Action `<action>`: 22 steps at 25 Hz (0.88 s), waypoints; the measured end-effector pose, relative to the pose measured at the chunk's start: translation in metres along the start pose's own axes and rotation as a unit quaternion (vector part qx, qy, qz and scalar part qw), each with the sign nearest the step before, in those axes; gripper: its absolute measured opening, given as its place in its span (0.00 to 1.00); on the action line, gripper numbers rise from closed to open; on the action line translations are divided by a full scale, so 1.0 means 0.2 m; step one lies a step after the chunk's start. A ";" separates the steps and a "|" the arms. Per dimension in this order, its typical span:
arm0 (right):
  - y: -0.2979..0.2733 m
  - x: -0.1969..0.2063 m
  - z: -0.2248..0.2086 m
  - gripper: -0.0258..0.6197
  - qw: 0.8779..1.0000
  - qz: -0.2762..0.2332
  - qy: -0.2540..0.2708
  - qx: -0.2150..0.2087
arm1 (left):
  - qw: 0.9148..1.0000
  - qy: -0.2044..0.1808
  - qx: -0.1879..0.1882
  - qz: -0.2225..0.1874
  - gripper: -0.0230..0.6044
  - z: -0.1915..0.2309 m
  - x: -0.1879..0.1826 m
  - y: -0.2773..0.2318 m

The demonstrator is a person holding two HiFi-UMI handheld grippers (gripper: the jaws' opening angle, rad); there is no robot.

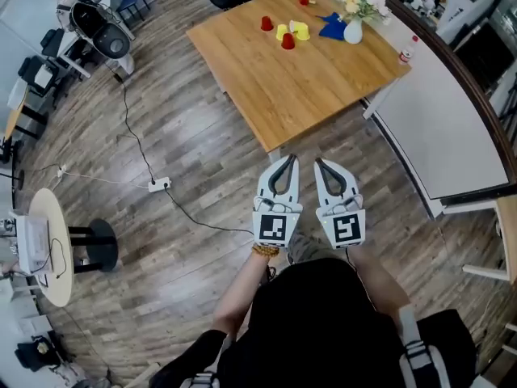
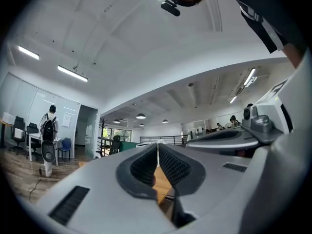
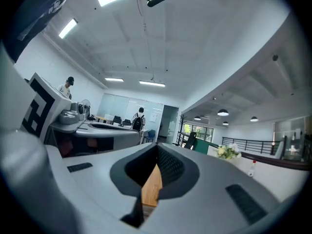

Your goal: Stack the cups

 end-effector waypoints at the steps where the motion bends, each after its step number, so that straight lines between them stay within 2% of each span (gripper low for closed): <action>1: -0.06 0.02 -0.02 0.05 1.000 0.000 -0.005 0.002 | 1.000 -0.003 0.002 0.003 0.08 0.04 0.01 -0.05; 10: -0.54 0.05 -0.28 0.05 0.998 -0.022 -0.036 0.038 | 0.999 -0.020 0.040 0.026 0.08 0.32 0.06 -0.50; 15: -0.69 0.15 -0.42 0.05 0.996 -0.020 -0.052 0.073 | 0.998 -0.009 0.049 0.043 0.08 0.40 0.17 -0.68; 18: -0.72 0.17 -0.49 0.05 0.993 -0.015 -0.073 0.089 | 0.997 -0.011 0.057 0.054 0.08 0.41 0.21 -0.76; 22: -0.70 0.21 -0.58 0.05 0.990 0.002 -0.086 0.108 | 0.994 -0.017 0.091 0.056 0.08 0.35 0.24 -0.86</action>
Point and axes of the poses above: the fingertips, and each gripper's own axes: y backward along the fingers, z to its left, x out of its underside, the point moved 3 cm from there along y, backward along the fingers, and after that the axes turned 9 degrees about -x, right-handed, at the moved point
